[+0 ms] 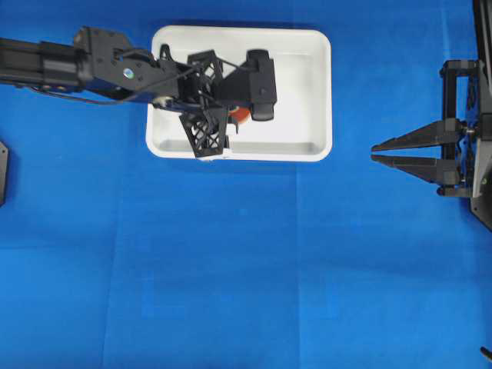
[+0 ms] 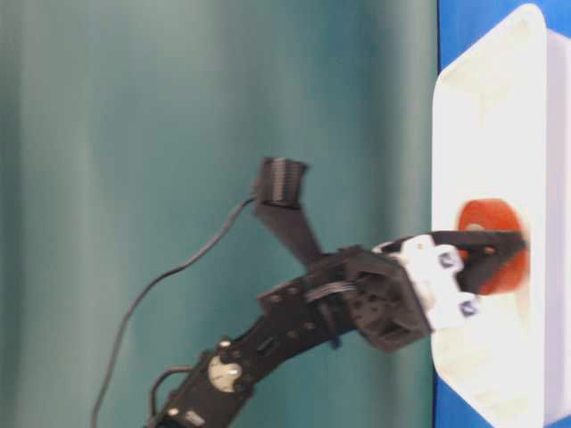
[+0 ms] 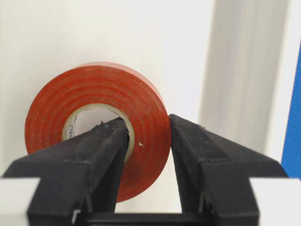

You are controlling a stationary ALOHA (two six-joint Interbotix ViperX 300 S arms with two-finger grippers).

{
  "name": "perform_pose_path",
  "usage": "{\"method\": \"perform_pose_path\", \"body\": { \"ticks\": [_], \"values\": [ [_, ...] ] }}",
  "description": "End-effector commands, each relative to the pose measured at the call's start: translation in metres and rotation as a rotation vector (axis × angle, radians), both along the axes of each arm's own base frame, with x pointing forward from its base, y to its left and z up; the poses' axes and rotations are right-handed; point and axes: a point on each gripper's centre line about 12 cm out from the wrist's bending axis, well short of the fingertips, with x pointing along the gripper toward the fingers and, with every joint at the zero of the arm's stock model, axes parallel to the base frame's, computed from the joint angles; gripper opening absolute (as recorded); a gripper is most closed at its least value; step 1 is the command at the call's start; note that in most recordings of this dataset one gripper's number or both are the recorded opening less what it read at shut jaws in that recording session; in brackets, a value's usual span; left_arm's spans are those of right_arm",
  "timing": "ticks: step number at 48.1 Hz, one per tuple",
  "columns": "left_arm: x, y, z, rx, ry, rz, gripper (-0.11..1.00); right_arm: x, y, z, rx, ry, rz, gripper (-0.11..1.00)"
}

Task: Place one roll of tape in the white case with the left arm.
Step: 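Lift the tape roll with the left gripper and carry it over the white tray, then lower the tape into the tray and open the left gripper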

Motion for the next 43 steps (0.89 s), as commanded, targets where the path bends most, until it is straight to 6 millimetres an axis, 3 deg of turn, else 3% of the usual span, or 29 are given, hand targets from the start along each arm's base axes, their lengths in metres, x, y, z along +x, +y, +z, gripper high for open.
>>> {"method": "perform_pose_path", "body": {
  "ticks": [1,3,10,12,17,33,43],
  "values": [
    [0.007,0.002,0.01,0.009,-0.048,-0.001,0.26,0.002,0.0,0.004,0.004,-0.013,-0.002,-0.11],
    [0.007,0.003,0.009,0.01,-0.054,0.0,0.33,0.002,0.0,0.005,0.004,-0.014,-0.002,-0.11],
    [0.009,0.003,0.012,0.013,-0.066,-0.001,0.76,0.002,0.0,0.004,0.004,-0.013,-0.002,-0.11],
    [0.009,0.003,0.015,0.014,-0.069,-0.001,0.83,0.002,0.0,0.004,0.004,-0.013,-0.002,-0.11],
    [0.007,0.003,0.031,0.019,-0.091,0.001,0.8,0.002,-0.001,0.004,0.004,-0.013,-0.004,-0.11],
    [-0.02,-0.015,0.112,0.047,-0.244,-0.025,0.76,0.002,0.0,0.004,0.004,-0.013,-0.002,-0.11],
    [-0.046,-0.038,0.136,0.046,-0.307,-0.064,0.76,0.002,0.0,0.005,0.004,-0.016,-0.002,-0.11]
  ]
}}
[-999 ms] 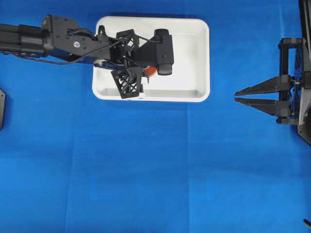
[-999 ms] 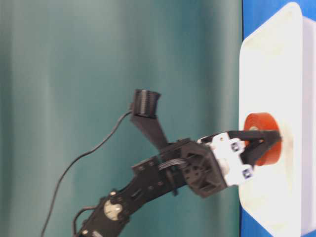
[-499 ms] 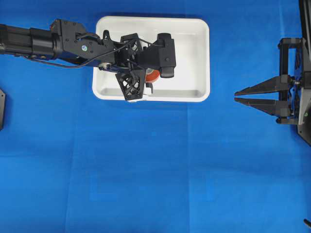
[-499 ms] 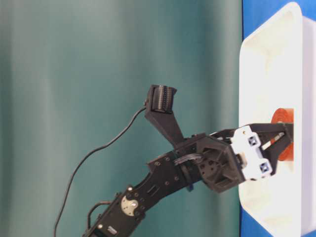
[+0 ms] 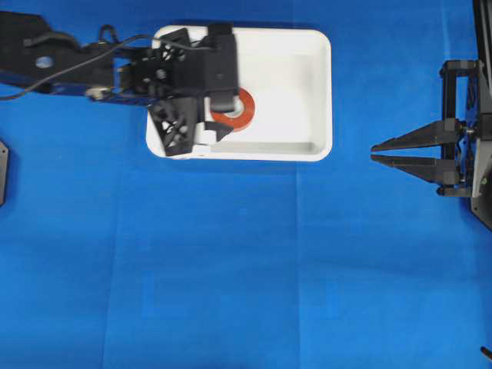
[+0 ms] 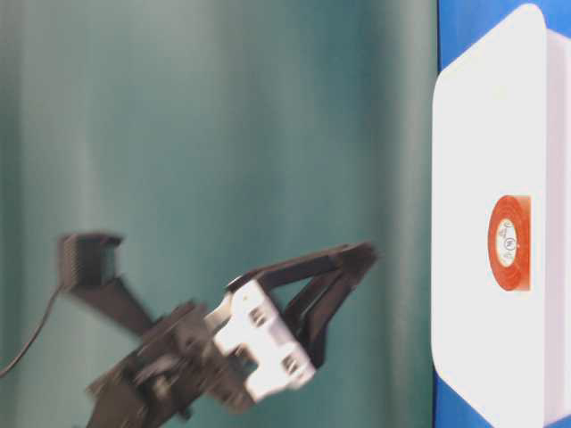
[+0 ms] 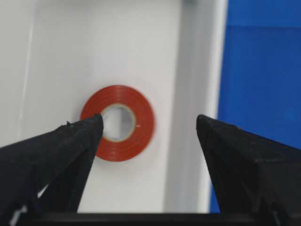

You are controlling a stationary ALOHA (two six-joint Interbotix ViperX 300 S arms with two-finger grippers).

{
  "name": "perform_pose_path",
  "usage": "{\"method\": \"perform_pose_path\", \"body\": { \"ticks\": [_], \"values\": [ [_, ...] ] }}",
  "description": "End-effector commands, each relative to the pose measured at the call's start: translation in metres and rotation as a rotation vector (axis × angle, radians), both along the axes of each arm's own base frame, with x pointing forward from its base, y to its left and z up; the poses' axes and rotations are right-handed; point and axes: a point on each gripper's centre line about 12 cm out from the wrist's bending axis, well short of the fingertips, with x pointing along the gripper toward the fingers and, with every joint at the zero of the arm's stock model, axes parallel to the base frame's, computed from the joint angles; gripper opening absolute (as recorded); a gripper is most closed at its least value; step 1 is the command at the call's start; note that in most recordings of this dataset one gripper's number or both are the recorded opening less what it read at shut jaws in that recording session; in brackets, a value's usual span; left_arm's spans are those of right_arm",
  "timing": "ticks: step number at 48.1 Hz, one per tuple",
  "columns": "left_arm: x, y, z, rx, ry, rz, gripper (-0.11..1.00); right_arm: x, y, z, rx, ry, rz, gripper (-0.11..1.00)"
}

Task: Place one roll of tape in the white case with the left arm.
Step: 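Lower the tape into the tray and open the left gripper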

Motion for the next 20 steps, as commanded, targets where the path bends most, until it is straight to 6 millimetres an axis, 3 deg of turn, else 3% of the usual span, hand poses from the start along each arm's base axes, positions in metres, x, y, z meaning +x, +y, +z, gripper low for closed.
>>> {"method": "perform_pose_path", "body": {
  "ticks": [1,20],
  "values": [
    [-0.011,-0.008,0.023,0.005,-0.067,-0.015,0.76,0.001,0.0,0.006,0.005,-0.019,-0.003,-0.11],
    [-0.053,-0.052,0.048,-0.023,-0.377,-0.123,0.76,0.002,-0.001,0.007,0.006,-0.023,-0.003,-0.11]
  ]
}}
